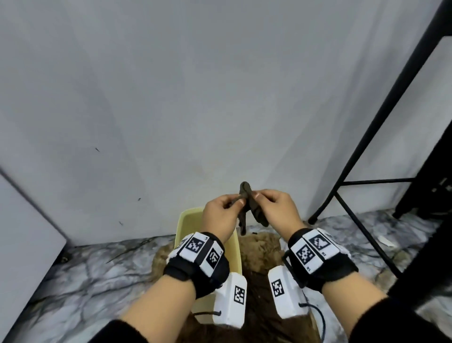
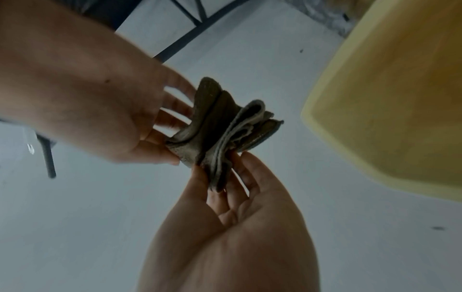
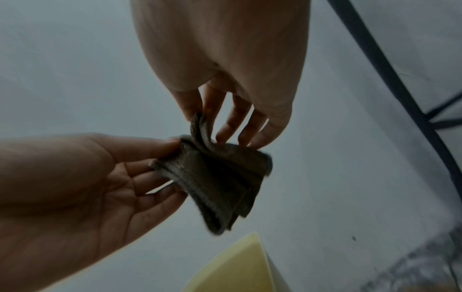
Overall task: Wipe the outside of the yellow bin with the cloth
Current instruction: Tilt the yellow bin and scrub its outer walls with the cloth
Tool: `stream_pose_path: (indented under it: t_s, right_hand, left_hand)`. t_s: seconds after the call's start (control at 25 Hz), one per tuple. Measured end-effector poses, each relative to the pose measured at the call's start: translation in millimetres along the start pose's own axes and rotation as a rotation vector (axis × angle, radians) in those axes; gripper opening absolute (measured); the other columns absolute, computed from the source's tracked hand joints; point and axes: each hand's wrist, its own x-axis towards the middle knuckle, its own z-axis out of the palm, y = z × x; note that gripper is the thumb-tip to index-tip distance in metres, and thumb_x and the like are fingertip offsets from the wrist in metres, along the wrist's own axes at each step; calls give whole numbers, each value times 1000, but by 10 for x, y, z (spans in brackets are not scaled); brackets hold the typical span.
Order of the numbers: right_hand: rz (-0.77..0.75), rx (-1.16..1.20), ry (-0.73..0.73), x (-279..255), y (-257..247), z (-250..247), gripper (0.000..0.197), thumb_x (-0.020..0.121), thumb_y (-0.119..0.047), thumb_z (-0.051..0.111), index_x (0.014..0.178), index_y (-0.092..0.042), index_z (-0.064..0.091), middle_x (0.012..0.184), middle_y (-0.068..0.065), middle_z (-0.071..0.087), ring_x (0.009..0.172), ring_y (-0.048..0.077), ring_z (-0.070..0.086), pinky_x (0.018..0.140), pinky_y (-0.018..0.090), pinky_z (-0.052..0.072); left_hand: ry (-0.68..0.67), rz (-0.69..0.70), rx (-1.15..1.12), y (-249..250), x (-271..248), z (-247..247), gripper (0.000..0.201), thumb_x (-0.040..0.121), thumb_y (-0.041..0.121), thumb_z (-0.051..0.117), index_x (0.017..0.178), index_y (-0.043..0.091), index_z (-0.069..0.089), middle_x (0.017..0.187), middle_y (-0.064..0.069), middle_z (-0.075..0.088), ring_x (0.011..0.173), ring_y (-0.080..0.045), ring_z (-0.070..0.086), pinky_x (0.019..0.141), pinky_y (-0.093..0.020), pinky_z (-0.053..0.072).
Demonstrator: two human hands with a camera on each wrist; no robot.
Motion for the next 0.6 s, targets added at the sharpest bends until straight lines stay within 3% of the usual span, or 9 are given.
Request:
stream_pose_path:
  t_s: [0.12, 0.24, 0.44, 0.52, 0.6]
  right_hand:
    - [19, 206, 31, -288, 91, 94, 13, 86, -18, 58, 75, -17, 65, 88, 11, 65, 78, 19, 60, 65, 23, 48]
    - [66, 370, 20, -506, 320, 208, 9, 83, -12, 61, 77, -17, 59, 91, 10, 63, 81, 19, 60, 69, 26, 49]
    - [72, 500, 46, -624, 614, 241, 30, 83, -8, 60, 106, -27, 56, 103, 9, 67, 93, 21, 66, 81, 33, 54]
    - [59, 474, 58, -602, 687, 207, 37, 81, -8, 63, 112, -28, 56, 104, 6, 68, 95, 16, 66, 84, 32, 54]
    - [44, 443, 76, -601, 741, 214, 37, 80, -7, 65, 110, -27, 58, 104, 3, 67, 96, 11, 66, 86, 30, 53]
  left_hand:
    - [-49, -63, -149, -54, -264, -92, 13, 86, 11, 57, 87, 16, 68, 87, -4, 71, 88, -20, 66, 86, -31, 52]
    - [-114, -124, -229, -248, -425, -153, 16, 89, 12, 53, 91, 13, 69, 89, -6, 71, 83, -14, 67, 84, -29, 53]
    - [-245, -168, -279, -462, -516, -86, 28, 93, 9, 41, 111, 2, 61, 92, 1, 68, 74, 4, 66, 65, -10, 51]
    - [-234, -127, -183, -523, -520, -20, 26, 91, 6, 45, 112, 7, 61, 98, 0, 67, 82, 2, 65, 68, -7, 50]
    - [-190, -80, -103, -591, -507, 8, 25, 89, 5, 51, 109, 9, 63, 104, -3, 66, 94, -7, 63, 79, -9, 50]
